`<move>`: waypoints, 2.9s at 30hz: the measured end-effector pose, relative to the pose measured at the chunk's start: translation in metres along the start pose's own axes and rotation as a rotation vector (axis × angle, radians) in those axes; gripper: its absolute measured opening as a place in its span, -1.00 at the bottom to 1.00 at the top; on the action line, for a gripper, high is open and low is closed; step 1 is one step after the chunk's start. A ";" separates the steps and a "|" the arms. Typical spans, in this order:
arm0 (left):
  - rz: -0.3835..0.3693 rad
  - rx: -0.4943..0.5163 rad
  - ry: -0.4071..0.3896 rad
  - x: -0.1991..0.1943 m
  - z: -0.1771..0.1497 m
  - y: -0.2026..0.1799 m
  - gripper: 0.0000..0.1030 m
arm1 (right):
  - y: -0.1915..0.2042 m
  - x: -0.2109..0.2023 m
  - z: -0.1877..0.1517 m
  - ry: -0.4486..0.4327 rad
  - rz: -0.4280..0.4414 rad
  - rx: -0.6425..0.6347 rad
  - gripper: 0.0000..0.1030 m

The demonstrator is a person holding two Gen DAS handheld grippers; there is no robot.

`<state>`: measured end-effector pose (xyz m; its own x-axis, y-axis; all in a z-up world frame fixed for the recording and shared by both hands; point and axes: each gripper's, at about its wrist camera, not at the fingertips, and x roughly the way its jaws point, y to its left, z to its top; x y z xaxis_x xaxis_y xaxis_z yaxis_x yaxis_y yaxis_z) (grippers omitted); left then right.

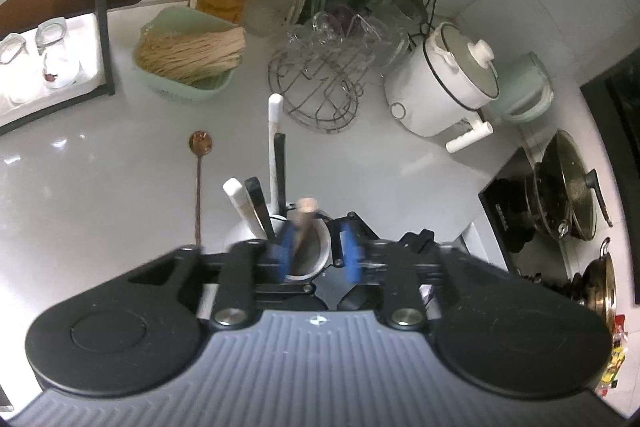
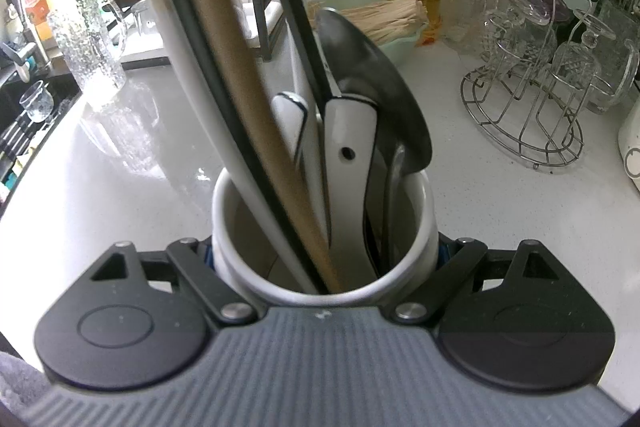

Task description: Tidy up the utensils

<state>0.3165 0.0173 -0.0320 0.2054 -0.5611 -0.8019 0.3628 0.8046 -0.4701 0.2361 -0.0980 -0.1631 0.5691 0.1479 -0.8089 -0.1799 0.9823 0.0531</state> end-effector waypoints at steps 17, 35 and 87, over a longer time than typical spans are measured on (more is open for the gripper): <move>0.047 0.026 -0.187 -0.039 -0.021 0.004 -0.17 | 0.000 -0.003 -0.001 -0.002 -0.027 0.027 0.78; 0.179 0.029 -0.202 0.062 -0.013 0.076 -0.06 | -0.027 -0.017 -0.015 0.024 -0.104 0.122 0.78; 0.356 0.200 -0.165 0.207 0.036 0.096 -0.37 | -0.033 -0.015 -0.011 0.036 -0.090 0.110 0.78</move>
<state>0.4262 -0.0287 -0.2301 0.4862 -0.2923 -0.8235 0.4085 0.9091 -0.0816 0.2247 -0.1340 -0.1594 0.5491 0.0566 -0.8338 -0.0397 0.9983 0.0416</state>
